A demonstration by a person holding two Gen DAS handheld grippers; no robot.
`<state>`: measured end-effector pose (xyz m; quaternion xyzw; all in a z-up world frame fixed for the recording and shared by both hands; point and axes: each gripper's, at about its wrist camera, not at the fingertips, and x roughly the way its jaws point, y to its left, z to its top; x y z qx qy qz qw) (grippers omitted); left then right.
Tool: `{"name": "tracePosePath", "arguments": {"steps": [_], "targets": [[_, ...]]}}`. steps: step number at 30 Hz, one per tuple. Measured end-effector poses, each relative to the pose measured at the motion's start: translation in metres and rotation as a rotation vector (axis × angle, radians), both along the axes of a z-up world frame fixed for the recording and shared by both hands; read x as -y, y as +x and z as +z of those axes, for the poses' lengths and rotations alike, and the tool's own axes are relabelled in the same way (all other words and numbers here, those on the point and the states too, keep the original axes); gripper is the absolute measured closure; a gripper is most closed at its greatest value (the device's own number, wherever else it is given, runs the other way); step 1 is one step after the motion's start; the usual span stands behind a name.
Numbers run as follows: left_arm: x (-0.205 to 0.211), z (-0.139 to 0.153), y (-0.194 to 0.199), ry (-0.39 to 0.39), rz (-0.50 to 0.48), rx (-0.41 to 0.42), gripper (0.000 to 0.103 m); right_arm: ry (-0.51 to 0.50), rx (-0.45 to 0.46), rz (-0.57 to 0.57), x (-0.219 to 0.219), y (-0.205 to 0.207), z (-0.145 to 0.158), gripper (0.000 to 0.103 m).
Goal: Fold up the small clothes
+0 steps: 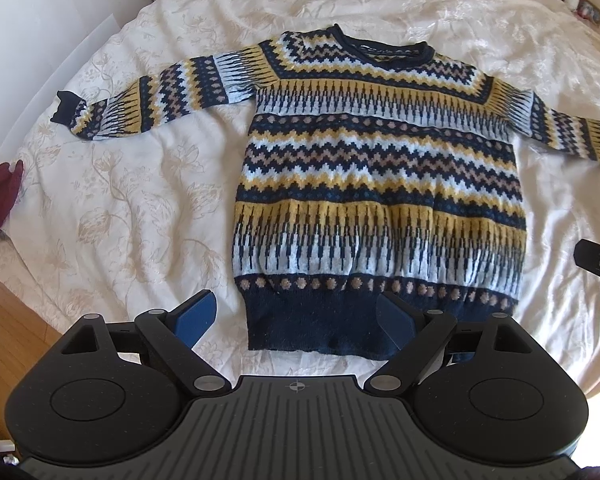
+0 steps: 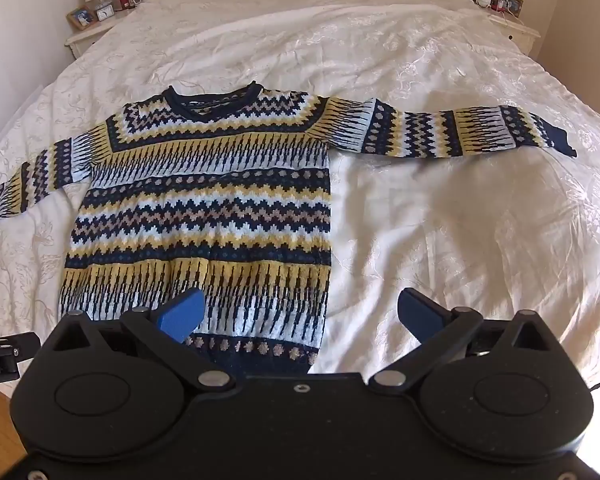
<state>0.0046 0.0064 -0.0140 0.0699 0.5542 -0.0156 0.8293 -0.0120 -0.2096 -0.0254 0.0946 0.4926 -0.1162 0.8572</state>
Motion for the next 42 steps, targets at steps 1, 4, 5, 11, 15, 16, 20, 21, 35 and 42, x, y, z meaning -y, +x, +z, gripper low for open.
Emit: {"name": "tracePosePath", "arguments": {"steps": [1, 4, 5, 11, 15, 16, 20, 21, 35, 42], "targets": [[0.0, 0.0, 0.0, -0.001, 0.0, 0.0, 0.015, 0.001, -0.002, 0.0, 0.0, 0.0, -0.001, 0.001], [0.0, -0.001, 0.001, 0.003, -0.002, -0.002, 0.015, 0.005, -0.007, -0.004, 0.001, 0.001, -0.002, 0.001], [0.0, -0.001, 0.001, 0.004, -0.003, -0.004, 0.015, 0.008, -0.009, -0.004, 0.001, 0.002, -0.002, 0.001], [0.002, -0.004, 0.004, 0.007, 0.001, -0.014, 0.015, 0.01, -0.014, -0.004, 0.002, 0.003, -0.003, 0.001], [0.002, -0.006, 0.005, 0.01, 0.003, -0.019, 0.015, 0.011, -0.017, -0.003, 0.0, 0.004, -0.004, 0.001], [0.001, -0.006, 0.005, 0.01, 0.004, -0.02, 0.016, 0.011, -0.018, -0.002, 0.0, 0.005, -0.004, 0.001], [0.0, -0.006, 0.007, 0.009, 0.009, -0.026, 0.016, 0.013, -0.022, -0.001, -0.001, 0.007, -0.005, 0.001], [0.0, -0.007, 0.007, 0.009, 0.01, -0.027, 0.016, 0.013, -0.024, 0.0, -0.001, 0.008, -0.005, 0.001], [-0.005, -0.012, 0.018, 0.006, 0.017, -0.048, 0.016, 0.019, -0.047, -0.002, -0.007, 0.015, -0.01, 0.001], [-0.01, -0.013, 0.032, 0.004, 0.015, -0.059, 0.015, 0.018, -0.053, -0.004, -0.011, 0.027, -0.011, 0.001]]}}
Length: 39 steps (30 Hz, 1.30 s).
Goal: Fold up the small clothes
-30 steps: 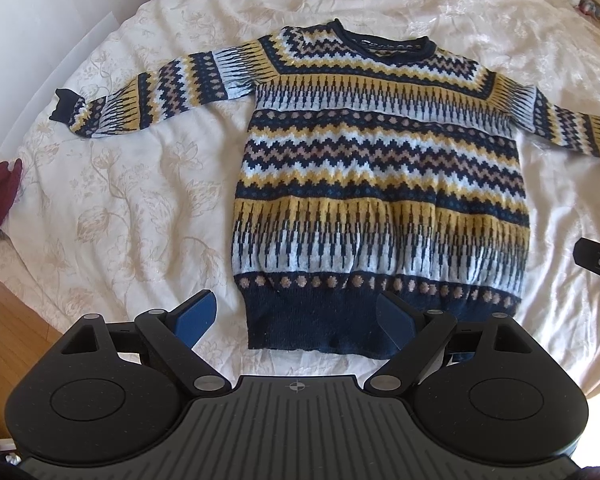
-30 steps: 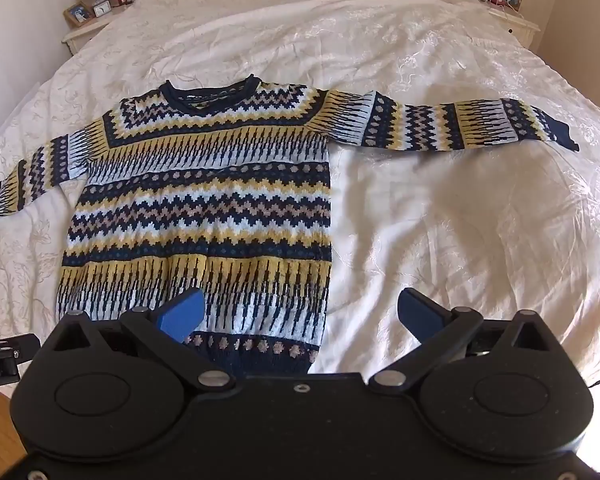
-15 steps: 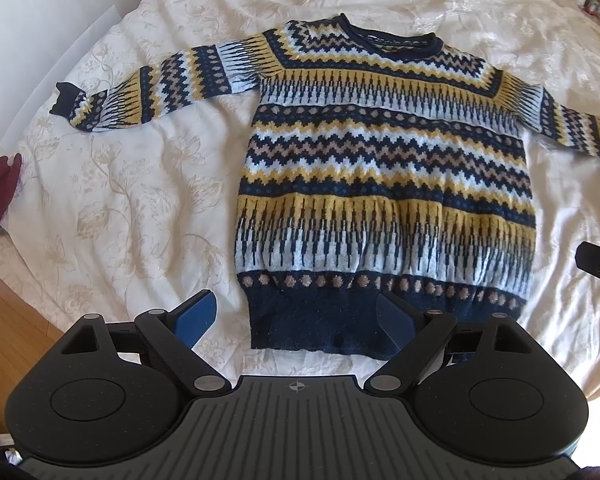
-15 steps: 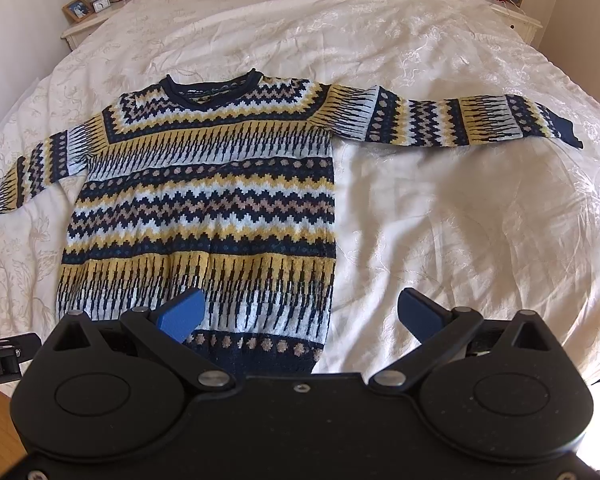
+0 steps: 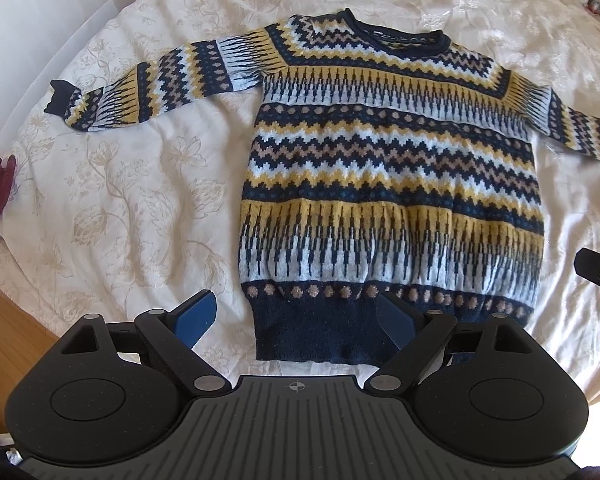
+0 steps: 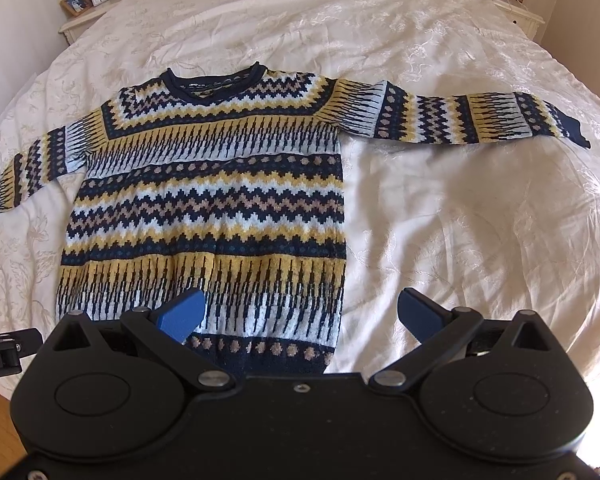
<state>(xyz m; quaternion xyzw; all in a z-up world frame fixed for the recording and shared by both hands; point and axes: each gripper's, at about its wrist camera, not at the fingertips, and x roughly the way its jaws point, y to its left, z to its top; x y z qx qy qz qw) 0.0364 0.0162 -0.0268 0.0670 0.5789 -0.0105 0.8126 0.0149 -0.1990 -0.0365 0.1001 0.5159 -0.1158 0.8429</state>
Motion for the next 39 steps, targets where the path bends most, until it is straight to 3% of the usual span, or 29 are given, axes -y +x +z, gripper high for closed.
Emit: {"name": "tracePosePath", "arguments": {"steps": [7, 15, 19, 24, 31, 39], "targets": [[-0.004, 0.0, 0.024, 0.005, -0.021, 0.001, 0.016, 0.008, 0.032, -0.025, -0.003, 0.017, 0.003, 0.001], [-0.004, 0.003, 0.059, -0.036, -0.087, 0.014, 0.017, -0.042, 0.132, -0.046, -0.005, 0.037, 0.011, 0.001], [-0.002, 0.004, 0.073, -0.044, -0.127, 0.048, 0.017, -0.038, 0.187, -0.078, -0.001, 0.043, 0.012, 0.001], [0.008, 0.003, 0.086, -0.033, -0.192, 0.095, 0.017, -0.078, 0.192, -0.106, 0.011, 0.049, 0.011, 0.001], [0.025, 0.001, 0.101, -0.094, -0.216, 0.108, 0.017, -0.112, 0.186, -0.185, 0.062, 0.054, 0.01, 0.002], [0.05, -0.009, 0.109, -0.114, -0.104, 0.069, 0.017, -0.125, 0.144, -0.214, 0.151, 0.066, -0.009, 0.009]]}}
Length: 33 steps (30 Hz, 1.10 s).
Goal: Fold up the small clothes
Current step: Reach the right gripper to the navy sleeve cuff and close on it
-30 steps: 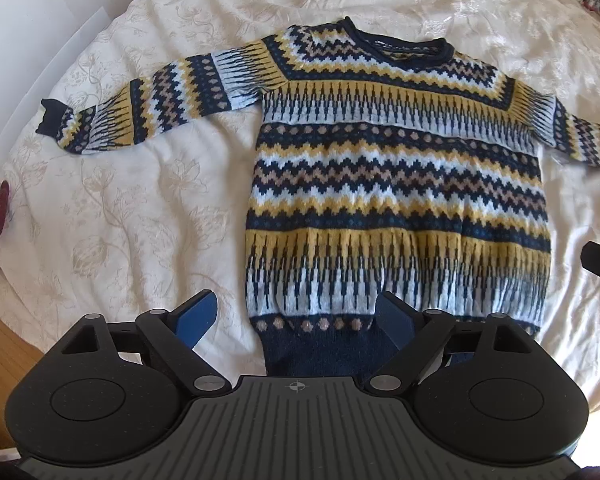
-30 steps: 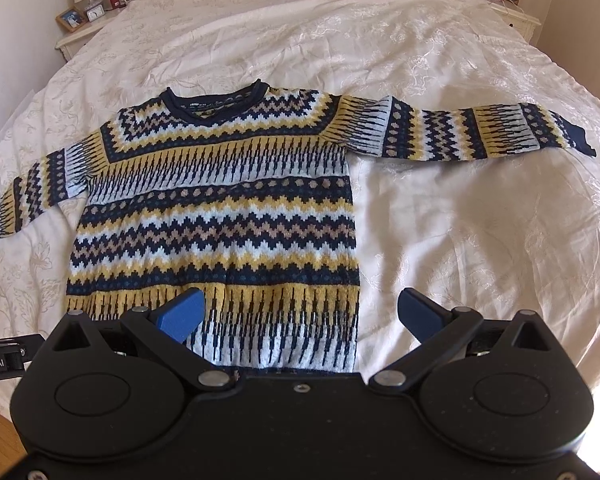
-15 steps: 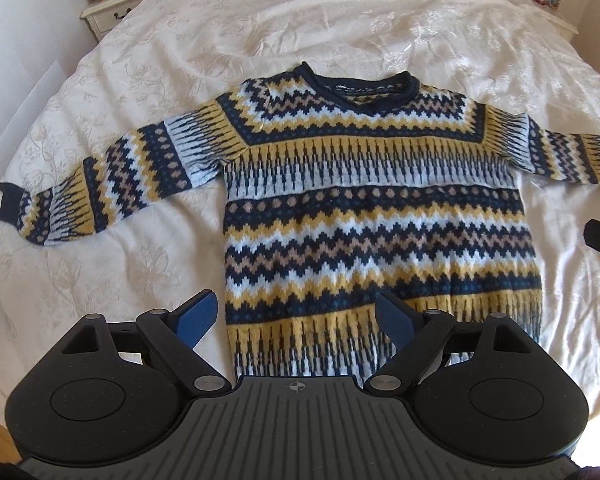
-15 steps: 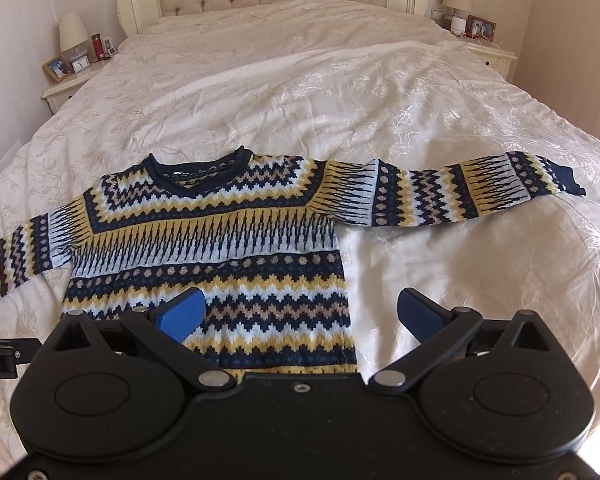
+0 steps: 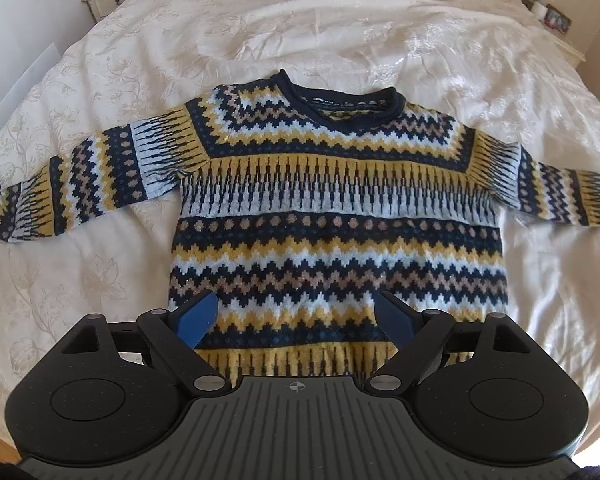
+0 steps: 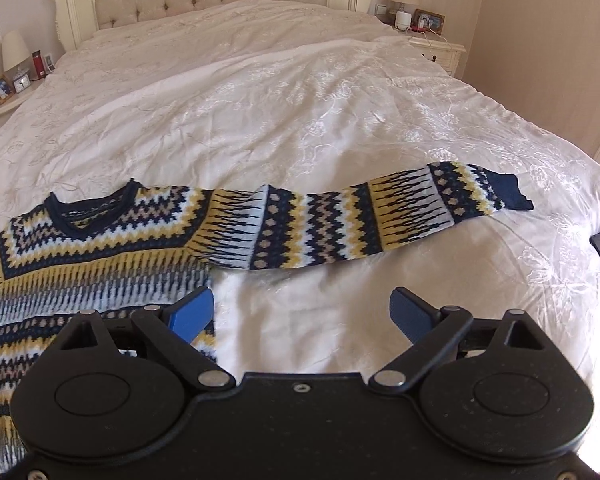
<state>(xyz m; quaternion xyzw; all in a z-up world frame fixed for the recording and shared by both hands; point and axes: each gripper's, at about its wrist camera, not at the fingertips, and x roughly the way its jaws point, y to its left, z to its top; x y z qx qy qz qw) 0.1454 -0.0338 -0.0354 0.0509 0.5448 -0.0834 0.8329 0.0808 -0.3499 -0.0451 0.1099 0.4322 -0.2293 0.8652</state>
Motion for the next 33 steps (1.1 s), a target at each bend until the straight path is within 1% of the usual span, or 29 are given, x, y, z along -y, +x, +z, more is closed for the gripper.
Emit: {"name": "tracePosePath", "arguments": {"steps": [4, 6, 9, 14, 18, 20, 23, 27, 30, 33], "targets": [[0.017, -0.006, 0.004, 0.0, 0.061, -0.027, 0.018, 0.031, -0.021, -0.007, 0.051, 0.006, -0.011, 0.014], [0.025, -0.009, 0.005, 0.007, 0.084, -0.036, 0.02, 0.055, -0.027, -0.015, 0.078, 0.008, -0.015, 0.015], [0.039, -0.013, 0.006, 0.025, 0.117, -0.041, 0.02, 0.06, -0.036, -0.029, 0.115, 0.011, -0.019, 0.015], [0.058, -0.018, 0.006, 0.056, 0.143, -0.048, 0.021, 0.041, -0.055, -0.036, 0.168, 0.017, -0.02, 0.018], [0.07, -0.019, 0.005, 0.052, 0.159, -0.052, 0.022, 0.004, -0.053, -0.043, 0.211, 0.02, -0.019, 0.018], [0.077, -0.02, 0.004, 0.071, 0.165, -0.051, 0.022, 0.007, -0.049, -0.054, 0.233, 0.021, -0.022, 0.019], [0.085, -0.021, 0.005, 0.092, 0.162, -0.051, 0.022, 0.041, -0.049, -0.078, 0.259, 0.021, -0.027, 0.019], [0.093, -0.021, 0.007, 0.103, 0.167, -0.053, 0.022, 0.112, -0.062, -0.107, 0.289, 0.02, -0.043, 0.018], [0.096, -0.022, 0.009, 0.112, 0.169, -0.058, 0.022, 0.165, -0.083, -0.143, 0.306, 0.019, -0.057, 0.019], [0.099, -0.025, 0.012, 0.124, 0.166, -0.069, 0.022, 0.233, -0.103, -0.155, 0.316, 0.018, -0.072, 0.021]]}}
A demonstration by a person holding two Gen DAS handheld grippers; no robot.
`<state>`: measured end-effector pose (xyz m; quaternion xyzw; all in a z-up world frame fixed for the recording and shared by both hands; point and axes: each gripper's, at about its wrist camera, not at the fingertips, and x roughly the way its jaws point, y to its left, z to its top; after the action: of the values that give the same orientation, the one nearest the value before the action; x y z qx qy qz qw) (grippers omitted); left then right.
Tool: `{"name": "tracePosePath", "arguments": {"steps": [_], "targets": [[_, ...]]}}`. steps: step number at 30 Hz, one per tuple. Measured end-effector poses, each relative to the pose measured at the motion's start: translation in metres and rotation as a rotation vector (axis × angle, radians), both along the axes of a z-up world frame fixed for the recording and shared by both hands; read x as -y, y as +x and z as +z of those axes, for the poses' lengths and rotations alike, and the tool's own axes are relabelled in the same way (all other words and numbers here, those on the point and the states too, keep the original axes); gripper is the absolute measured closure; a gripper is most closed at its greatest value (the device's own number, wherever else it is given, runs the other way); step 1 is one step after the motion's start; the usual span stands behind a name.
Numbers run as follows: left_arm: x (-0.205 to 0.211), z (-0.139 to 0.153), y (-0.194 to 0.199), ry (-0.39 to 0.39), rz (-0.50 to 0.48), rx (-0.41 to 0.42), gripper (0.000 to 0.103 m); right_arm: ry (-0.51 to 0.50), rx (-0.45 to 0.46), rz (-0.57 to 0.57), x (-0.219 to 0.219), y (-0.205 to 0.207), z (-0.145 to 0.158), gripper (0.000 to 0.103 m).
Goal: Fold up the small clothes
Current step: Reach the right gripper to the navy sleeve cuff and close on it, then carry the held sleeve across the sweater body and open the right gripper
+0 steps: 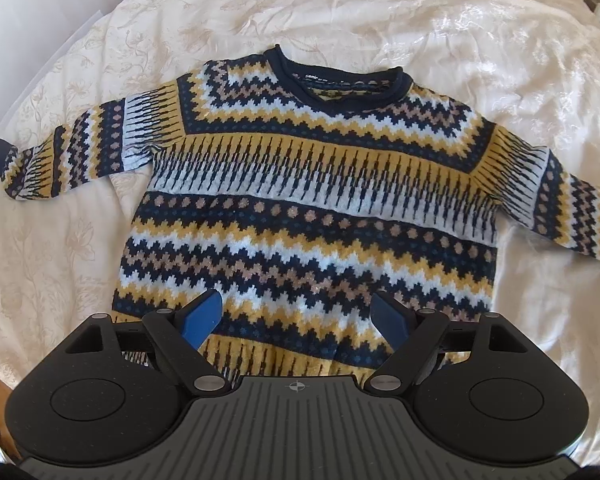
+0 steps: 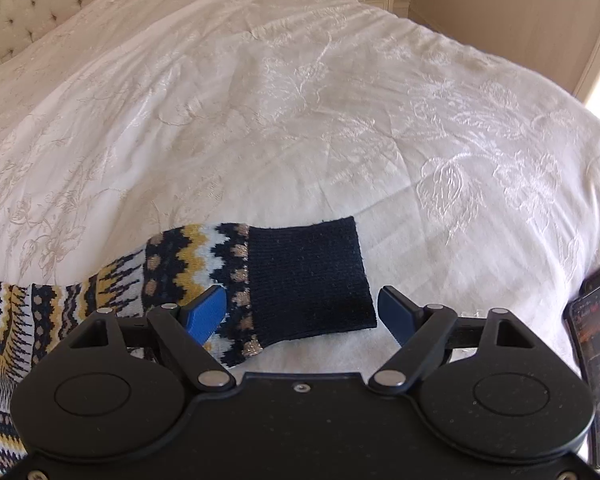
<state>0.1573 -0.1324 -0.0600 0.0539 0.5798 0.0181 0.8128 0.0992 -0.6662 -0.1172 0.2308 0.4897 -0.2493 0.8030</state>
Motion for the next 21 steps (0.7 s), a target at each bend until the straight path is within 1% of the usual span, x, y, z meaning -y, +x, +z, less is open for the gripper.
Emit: {"name": "tracePosePath", "arguments": {"steps": [4, 6, 7, 8, 9, 11, 14, 18, 21], "targets": [[0.002, -0.001, 0.003, 0.017, -0.003, -0.004, 0.022, 0.05, 0.026, -0.017, 0.008, -0.003, -0.012, 0.021], [0.002, -0.002, 0.004, 0.021, -0.004, -0.003, 0.022, 0.067, 0.046, -0.029, 0.009, -0.003, -0.012, 0.026], [0.001, -0.002, 0.005, 0.022, -0.003, -0.004, 0.022, 0.072, 0.052, -0.026, 0.008, -0.002, -0.011, 0.033], [0.001, -0.003, 0.006, 0.022, -0.002, -0.007, 0.022, 0.08, 0.063, -0.012, 0.005, 0.001, -0.01, 0.043], [0.0, -0.004, 0.007, 0.021, -0.001, -0.01, 0.022, 0.088, 0.07, 0.003, 0.005, 0.004, -0.009, 0.048], [-0.001, -0.006, 0.008, 0.015, 0.0, -0.011, 0.022, 0.078, 0.067, 0.03, -0.002, 0.011, -0.005, 0.064], [-0.005, -0.007, 0.009, 0.007, -0.006, -0.009, 0.022, 0.037, 0.058, 0.058, -0.016, 0.018, 0.005, 0.076], [-0.015, -0.006, 0.01, -0.01, -0.016, 0.005, 0.022, 0.024, 0.098, 0.081, -0.037, 0.028, 0.025, 0.077], [-0.027, -0.007, 0.013, -0.019, -0.026, 0.013, 0.022, 0.013, 0.131, 0.114, -0.064, 0.039, 0.043, 0.078]]}}
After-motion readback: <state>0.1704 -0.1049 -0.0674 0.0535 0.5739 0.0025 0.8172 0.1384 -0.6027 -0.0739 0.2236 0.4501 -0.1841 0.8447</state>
